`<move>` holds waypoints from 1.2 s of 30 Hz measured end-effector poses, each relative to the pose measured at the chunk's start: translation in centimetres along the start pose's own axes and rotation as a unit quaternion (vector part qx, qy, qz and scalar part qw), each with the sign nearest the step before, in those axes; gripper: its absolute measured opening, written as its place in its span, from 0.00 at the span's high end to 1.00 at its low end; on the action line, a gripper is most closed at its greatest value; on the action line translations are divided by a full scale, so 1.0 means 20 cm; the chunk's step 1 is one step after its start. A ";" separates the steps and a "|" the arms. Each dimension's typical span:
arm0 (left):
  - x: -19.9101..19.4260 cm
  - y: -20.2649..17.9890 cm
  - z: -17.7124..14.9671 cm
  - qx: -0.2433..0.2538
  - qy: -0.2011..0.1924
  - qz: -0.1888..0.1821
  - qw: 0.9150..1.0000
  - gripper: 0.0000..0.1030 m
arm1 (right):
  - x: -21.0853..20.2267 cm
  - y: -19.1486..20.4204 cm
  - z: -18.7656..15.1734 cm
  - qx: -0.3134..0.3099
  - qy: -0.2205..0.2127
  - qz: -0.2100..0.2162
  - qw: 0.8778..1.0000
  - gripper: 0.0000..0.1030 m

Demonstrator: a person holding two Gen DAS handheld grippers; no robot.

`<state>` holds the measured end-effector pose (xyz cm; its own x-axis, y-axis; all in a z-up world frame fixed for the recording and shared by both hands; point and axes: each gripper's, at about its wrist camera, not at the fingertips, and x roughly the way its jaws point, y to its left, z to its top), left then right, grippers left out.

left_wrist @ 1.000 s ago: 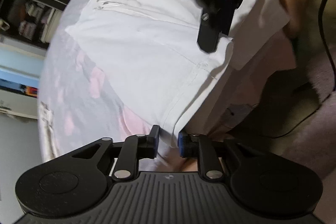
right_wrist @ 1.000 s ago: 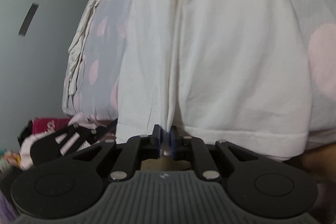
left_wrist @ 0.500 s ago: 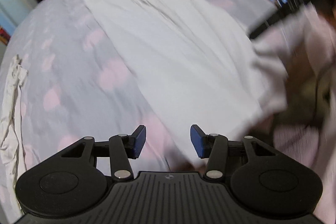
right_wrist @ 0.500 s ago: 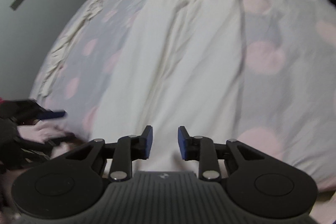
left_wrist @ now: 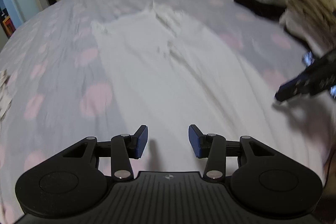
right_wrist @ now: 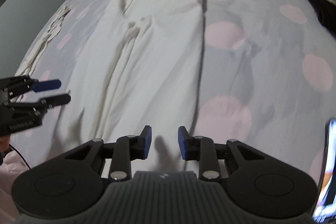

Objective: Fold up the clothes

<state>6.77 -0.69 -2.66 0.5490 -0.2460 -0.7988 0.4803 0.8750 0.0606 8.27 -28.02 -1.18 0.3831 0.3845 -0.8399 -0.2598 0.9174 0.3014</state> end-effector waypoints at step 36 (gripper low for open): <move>0.69 0.35 0.42 -0.131 -0.032 -0.148 0.980 0.93 | 0.62 -0.19 1.20 -0.025 -0.077 -0.042 0.996 0.68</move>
<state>23.41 -1.51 -8.23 0.4581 -0.5241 -0.7180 0.4385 0.8358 -0.3304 35.37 -24.34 -1.95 0.5361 0.3206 -0.7809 -0.2631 0.9424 0.2064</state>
